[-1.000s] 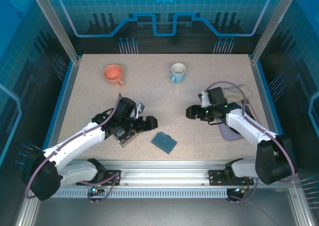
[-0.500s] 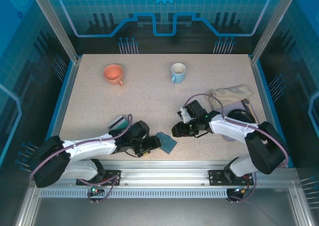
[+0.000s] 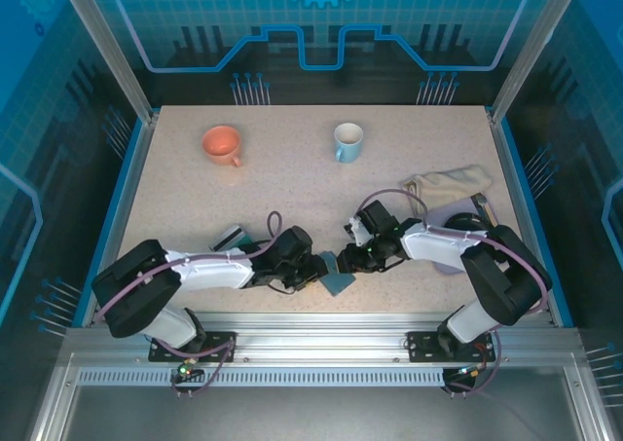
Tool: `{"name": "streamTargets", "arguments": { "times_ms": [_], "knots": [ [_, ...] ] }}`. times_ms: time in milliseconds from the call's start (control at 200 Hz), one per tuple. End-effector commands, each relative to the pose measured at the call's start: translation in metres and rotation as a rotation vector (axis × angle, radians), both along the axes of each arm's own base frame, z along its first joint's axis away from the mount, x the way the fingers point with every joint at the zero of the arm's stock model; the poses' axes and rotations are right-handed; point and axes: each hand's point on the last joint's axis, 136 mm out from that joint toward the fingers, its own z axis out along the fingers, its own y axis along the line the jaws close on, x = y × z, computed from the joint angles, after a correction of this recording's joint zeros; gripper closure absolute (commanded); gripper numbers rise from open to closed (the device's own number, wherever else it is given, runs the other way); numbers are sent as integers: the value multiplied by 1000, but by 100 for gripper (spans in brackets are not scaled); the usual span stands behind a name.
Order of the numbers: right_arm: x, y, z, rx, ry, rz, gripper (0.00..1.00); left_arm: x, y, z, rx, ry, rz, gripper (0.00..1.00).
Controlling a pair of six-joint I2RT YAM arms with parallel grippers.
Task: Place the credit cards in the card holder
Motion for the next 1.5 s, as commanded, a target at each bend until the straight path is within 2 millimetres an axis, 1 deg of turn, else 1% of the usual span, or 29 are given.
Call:
{"name": "streamTargets", "arguments": {
  "times_ms": [0, 135, 245, 315, 350, 400, 460, 485, 500, 615, 760, 870, 975, 1060, 1120, 1180, 1240, 1365, 1421, 1496],
  "knots": [
    [-14, -6, -7, -22, 37, -15, 67, 18, -19, 16, -53, -80, -22, 64],
    [-16, -15, -12, -56, 43, -66, 67, 22, -25, 16, -84, -79, -28, 64],
    [-17, -21, -15, -79, 52, -108, 68, 23, -20, 7, -106, -57, -6, 63],
    [-18, -25, -19, -97, 61, -121, 68, 25, -19, 7, -132, -66, 3, 64],
    [-18, -26, -20, -103, 63, -127, 68, 25, -18, 8, -143, -69, 4, 67],
    [-18, -26, -21, -106, 64, -132, 68, 26, -19, 9, -160, -76, 1, 77],
    [-17, -27, -20, -108, 60, -141, 68, 27, -19, 13, -172, -85, 0, 93],
    [-16, -27, -19, -108, 55, -146, 68, 27, -19, 14, -171, -87, -1, 98],
    [-15, -28, -18, -112, 51, -151, 68, 28, -19, 16, -173, -90, -1, 100],
    [-7, -31, -9, -127, 6, -176, 67, 29, -21, 24, -161, -105, -27, 100],
    [10, -38, 16, -153, -101, -206, 63, 30, -24, 36, -175, -144, -60, 100],
    [21, -31, 34, -126, -168, -184, 59, 31, -28, 42, -180, -162, -91, 100],
    [25, -20, 38, -123, -183, -136, 56, 32, -33, 47, -192, -169, -109, 100],
    [24, -10, 38, -124, -182, -104, 53, 32, -34, 49, -197, -174, -110, 100],
    [21, -6, 35, -141, -180, -87, 52, 33, -35, 51, -205, -179, -109, 100],
    [19, -9, 27, -184, -176, -83, 50, 33, -36, 53, -213, -187, -111, 100],
    [16, -14, 15, -236, -167, -81, 49, 33, -35, 53, -216, -187, -107, 100],
    [2, -23, -10, -320, -140, -50, 48, 32, -31, 50, -213, -189, -99, 100],
    [-3, -28, -19, -362, -139, -35, 47, 31, -31, 50, -219, -193, -96, 100],
    [-5, -38, -27, -442, -149, -32, 47, 31, -31, 50, -219, -193, -95, 100]
  ]
}}
